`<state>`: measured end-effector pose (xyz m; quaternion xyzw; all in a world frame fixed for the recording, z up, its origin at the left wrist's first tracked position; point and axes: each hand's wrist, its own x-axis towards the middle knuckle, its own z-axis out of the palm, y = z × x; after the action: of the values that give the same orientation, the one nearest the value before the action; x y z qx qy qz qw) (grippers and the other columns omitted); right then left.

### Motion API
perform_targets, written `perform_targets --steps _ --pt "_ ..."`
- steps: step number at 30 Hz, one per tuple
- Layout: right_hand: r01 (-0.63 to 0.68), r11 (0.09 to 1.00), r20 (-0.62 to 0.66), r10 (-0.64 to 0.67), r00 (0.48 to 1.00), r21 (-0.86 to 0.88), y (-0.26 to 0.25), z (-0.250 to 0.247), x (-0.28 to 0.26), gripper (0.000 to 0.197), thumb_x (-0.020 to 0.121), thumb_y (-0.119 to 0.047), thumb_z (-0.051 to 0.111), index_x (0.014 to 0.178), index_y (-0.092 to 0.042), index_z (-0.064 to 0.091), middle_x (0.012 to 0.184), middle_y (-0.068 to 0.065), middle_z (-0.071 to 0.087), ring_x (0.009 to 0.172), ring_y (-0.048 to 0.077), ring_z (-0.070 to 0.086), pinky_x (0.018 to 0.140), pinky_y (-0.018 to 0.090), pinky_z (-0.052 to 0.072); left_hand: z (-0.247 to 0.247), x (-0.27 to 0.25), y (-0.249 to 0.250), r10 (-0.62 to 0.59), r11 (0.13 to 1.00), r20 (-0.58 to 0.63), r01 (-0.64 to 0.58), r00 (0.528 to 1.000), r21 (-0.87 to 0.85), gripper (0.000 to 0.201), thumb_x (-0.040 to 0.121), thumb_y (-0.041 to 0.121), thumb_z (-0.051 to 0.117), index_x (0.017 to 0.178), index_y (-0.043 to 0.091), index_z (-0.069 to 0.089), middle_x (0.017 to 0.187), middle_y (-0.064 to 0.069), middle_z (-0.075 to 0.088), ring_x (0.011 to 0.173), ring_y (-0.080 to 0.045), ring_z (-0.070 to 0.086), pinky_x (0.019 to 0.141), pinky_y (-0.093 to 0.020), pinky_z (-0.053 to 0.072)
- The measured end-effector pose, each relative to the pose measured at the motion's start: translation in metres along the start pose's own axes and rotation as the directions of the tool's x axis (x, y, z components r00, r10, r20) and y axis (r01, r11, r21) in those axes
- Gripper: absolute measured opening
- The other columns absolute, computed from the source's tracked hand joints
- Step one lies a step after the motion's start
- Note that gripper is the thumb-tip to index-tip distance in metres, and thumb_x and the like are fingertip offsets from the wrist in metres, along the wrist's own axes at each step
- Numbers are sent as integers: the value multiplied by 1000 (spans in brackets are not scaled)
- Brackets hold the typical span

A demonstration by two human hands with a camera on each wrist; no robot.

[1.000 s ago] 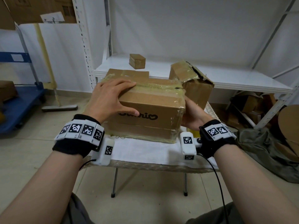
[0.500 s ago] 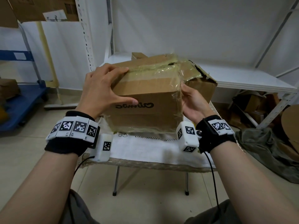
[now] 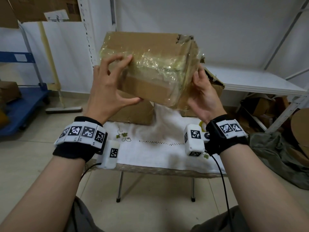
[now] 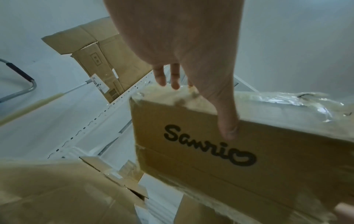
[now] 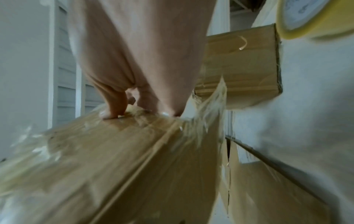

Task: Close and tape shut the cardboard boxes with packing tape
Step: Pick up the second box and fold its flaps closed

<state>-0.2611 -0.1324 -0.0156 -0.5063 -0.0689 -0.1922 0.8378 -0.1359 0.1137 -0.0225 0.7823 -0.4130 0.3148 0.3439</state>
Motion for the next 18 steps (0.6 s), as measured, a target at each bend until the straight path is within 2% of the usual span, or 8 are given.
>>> perform_targets --steps 2,5,7,8,10,12,14,18 --pt "17 997 -32 -19 999 -81 -1 6 -2 64 101 -13 51 158 -12 23 140 14 49 132 33 44 119 60 29 10 -3 1 -30 993 40 35 999 -116 111 58 37 90 152 25 34 150 -7 30 133 -22 36 107 -18 38" --pt "28 979 -56 -39 998 -202 -1 9 -5 57 101 -11 52 154 -12 29 133 11 58 121 27 58 101 48 52 22 -8 2 -175 921 179 225 968 -319 104 70 9 87 153 32 29 153 -3 24 123 -16 48 81 -16 55" --pt "11 952 -46 -27 999 -305 0 9 -5 49 101 -10 53 148 -15 37 125 8 65 115 26 63 94 46 55 31 -12 6 -278 792 282 385 918 -473 86 85 -1 71 151 34 29 150 2 30 115 -19 59 82 -28 59" --pt "18 925 -25 -29 999 -380 0 11 -6 45 100 -11 55 143 -17 42 123 6 67 115 26 63 95 46 55 36 -13 10 -343 649 335 479 878 -591 74 91 -2 61 150 31 30 145 4 38 113 -22 63 85 -36 59" --pt "56 842 44 -39 998 -537 -1 14 -7 33 101 -8 55 131 -22 49 116 -3 70 110 17 65 93 38 54 42 -12 17 -449 208 482 613 753 -762 47 102 12 43 149 17 36 132 2 54 111 -32 64 85 -46 58" --pt "103 752 121 -32 992 -651 -2 19 -8 31 102 -4 52 127 -22 50 115 -5 69 106 7 66 90 27 53 40 -11 22 -403 -108 609 625 683 -773 58 104 47 30 146 9 43 137 -12 56 115 -40 61 86 -52 56" --pt "149 672 188 -16 982 -726 -2 25 -9 31 103 -4 52 126 -25 51 120 1 66 108 6 66 90 24 52 38 -13 24 -310 -192 675 651 670 -734 85 93 75 20 143 14 51 140 -16 57 122 -38 59 97 -56 50" --pt "241 474 310 72 948 -847 -3 38 -4 32 103 -8 53 130 -24 53 124 -2 65 118 16 63 103 32 49 46 -18 27 -261 -310 687 615 678 -725 80 96 72 21 142 16 53 139 -18 58 130 -34 54 107 -55 42"
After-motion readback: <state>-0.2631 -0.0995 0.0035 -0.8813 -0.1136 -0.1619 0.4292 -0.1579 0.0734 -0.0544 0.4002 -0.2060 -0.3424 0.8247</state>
